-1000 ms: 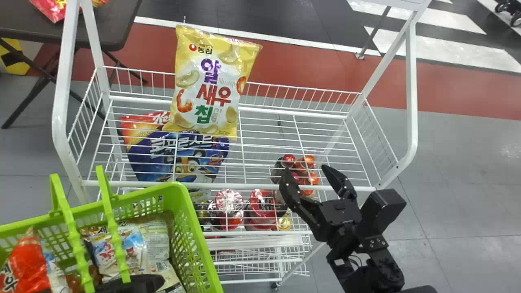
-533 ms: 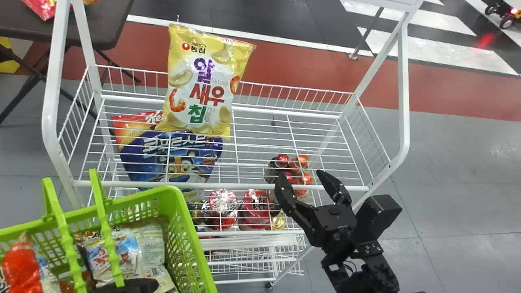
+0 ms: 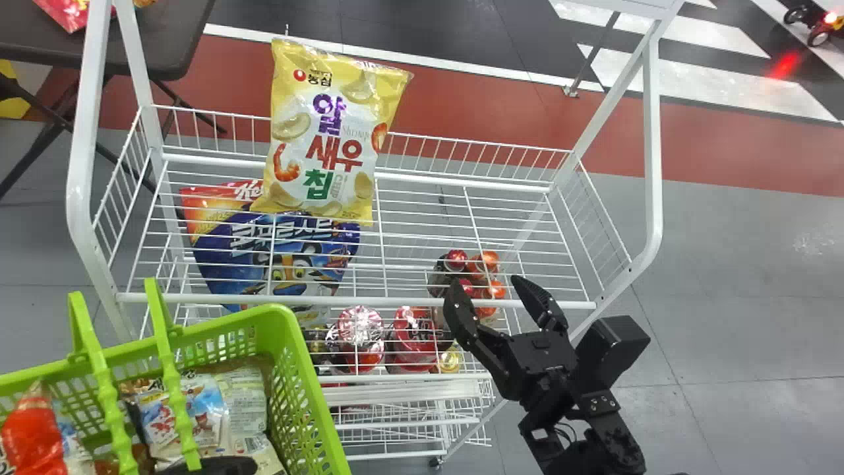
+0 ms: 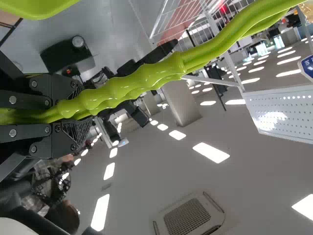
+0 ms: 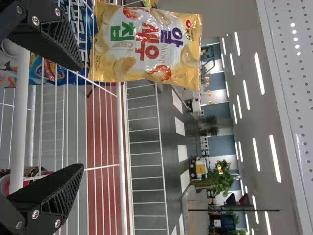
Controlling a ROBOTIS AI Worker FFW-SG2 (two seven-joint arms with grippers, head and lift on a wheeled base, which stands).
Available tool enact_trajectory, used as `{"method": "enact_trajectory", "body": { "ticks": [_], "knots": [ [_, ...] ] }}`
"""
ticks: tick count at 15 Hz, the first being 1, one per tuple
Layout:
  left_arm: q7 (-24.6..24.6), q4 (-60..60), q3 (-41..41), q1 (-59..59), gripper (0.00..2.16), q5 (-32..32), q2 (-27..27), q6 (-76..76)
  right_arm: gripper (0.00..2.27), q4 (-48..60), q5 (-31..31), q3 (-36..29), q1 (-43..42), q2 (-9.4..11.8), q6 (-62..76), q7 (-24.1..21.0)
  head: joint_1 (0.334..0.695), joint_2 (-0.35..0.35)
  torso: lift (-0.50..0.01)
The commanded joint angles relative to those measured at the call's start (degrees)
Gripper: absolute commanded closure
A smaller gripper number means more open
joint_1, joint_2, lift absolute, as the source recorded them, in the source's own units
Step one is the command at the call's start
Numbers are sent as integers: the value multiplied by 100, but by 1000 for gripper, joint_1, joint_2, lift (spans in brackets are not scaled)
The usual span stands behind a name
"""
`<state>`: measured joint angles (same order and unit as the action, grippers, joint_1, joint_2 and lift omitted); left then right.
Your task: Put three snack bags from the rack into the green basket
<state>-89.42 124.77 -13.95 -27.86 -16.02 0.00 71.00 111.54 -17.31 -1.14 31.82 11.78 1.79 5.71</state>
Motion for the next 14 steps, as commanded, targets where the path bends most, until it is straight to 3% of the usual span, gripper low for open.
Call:
{"method": "enact_trajectory", "body": {
  "ticks": [1,14],
  "knots": [
    [-6,-5,6,0,2145,-6,-15,-2,124,-1,0,0,-1,0,0,0,695,-297,0],
    [21,91,50,-53,2145,29,-15,85,127,-36,0,44,-18,70,0,0,695,-306,0]
  ]
}}
